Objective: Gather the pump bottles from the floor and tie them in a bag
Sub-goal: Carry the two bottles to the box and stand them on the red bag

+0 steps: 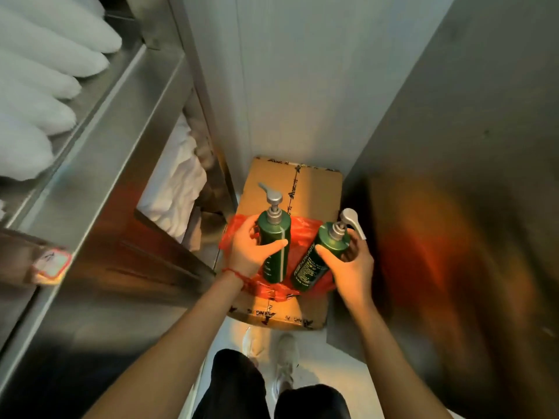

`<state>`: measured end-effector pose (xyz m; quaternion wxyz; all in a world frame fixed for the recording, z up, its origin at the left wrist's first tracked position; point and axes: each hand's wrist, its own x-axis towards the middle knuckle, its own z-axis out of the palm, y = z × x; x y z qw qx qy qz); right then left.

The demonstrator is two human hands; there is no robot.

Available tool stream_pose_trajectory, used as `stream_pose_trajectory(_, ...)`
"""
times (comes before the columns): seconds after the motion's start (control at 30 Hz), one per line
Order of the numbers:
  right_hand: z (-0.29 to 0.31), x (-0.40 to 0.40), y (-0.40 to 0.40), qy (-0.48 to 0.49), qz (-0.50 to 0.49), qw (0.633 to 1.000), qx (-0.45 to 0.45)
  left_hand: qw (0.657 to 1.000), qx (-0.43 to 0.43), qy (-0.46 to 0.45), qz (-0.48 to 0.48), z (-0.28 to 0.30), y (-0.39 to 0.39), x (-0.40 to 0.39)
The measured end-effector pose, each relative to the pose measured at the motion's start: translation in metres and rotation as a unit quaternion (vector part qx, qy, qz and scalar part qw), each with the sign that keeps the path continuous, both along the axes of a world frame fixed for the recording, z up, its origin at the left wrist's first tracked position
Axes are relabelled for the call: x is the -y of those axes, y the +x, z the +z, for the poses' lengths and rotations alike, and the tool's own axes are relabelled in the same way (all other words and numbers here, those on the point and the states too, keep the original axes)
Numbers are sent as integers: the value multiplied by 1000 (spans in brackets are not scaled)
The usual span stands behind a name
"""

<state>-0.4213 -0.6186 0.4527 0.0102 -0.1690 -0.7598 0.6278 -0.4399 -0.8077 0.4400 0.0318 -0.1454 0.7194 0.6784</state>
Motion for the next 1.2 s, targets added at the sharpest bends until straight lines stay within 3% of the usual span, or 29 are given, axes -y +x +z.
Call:
stream_pose_trajectory(0.47, -96, 5, -43, 69, -38, 996, 47, 996, 19, -62, -65, -90, -53, -9)
stream_pose_trajectory(1.2, -98, 9, -42, 56, 21, 998, -1, 988, 37, -39, -146, -101, -62, -15)
